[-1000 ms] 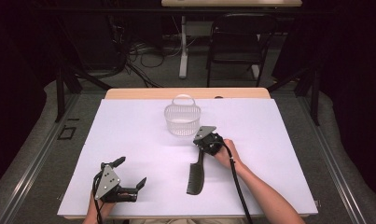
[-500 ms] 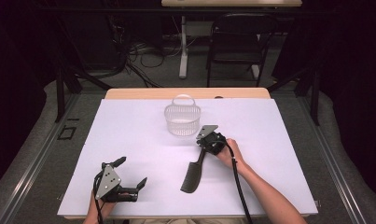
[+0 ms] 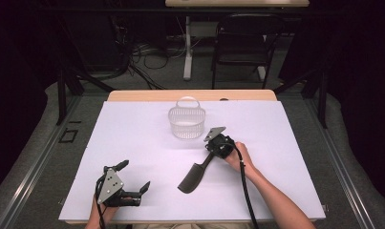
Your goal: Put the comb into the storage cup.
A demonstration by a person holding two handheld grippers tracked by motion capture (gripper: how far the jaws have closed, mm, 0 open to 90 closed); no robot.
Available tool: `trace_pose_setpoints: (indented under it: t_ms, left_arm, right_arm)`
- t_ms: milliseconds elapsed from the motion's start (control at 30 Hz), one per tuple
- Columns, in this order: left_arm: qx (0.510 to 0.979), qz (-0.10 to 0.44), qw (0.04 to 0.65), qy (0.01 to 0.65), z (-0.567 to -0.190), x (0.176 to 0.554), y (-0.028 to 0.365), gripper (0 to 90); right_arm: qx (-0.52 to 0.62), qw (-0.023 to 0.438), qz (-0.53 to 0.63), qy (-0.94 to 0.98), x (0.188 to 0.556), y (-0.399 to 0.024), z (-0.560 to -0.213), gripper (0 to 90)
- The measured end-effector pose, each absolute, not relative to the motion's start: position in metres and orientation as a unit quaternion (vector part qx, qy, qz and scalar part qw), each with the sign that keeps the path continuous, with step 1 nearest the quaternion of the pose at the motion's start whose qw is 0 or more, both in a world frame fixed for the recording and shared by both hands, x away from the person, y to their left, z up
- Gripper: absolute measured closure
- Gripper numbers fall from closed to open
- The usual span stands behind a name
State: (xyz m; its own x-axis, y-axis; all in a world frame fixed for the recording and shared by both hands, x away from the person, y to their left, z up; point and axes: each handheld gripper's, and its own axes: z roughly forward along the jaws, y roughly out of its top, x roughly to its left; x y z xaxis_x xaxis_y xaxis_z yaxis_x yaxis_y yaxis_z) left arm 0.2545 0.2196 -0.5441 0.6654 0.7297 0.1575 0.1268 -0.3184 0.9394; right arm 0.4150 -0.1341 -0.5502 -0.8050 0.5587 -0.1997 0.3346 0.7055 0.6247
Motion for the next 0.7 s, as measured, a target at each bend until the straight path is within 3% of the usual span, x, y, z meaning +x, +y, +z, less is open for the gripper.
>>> trace_pose_setpoints:
  t_ms: [700]
  left_arm:
    - [0.757, 0.295, 0.509, 0.283, -0.544, 0.254, 0.220, 0.4]
  right_arm:
    - [0.254, 0.175, 0.271, 0.912, 0.409, -0.147, -0.546, 90.0]
